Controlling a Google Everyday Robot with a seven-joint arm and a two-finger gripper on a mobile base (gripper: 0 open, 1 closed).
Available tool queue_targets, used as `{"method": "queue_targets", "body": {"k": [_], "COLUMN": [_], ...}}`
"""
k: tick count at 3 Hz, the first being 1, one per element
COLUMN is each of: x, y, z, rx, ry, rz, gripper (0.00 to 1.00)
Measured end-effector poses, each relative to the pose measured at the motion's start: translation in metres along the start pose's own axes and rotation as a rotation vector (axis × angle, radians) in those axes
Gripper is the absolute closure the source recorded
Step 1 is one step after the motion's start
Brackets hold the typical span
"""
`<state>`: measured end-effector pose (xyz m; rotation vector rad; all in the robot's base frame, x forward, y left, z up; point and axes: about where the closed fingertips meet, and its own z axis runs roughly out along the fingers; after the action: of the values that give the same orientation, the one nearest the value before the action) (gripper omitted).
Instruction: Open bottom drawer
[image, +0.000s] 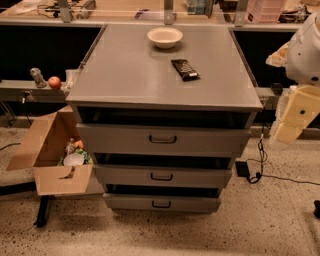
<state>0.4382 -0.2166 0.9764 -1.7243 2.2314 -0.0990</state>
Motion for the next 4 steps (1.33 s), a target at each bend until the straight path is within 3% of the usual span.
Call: {"method": "queue_targets", "body": {"k": [1,2,3,4], "x": [0.001,0.001,-0.004,-0.021], "y": [0.015,0.015,0.022,0.050], "z": [0.032,0.032,0.055,0.116], "rx": [-0.037,-0.037,-0.041,-0.071], "ry": [0.002,0.002,0.016,0.004], "rz": [-0.012,-0.012,-0.032,-0.082], "gripper": [0.00,0.00,0.00,0.00]}}
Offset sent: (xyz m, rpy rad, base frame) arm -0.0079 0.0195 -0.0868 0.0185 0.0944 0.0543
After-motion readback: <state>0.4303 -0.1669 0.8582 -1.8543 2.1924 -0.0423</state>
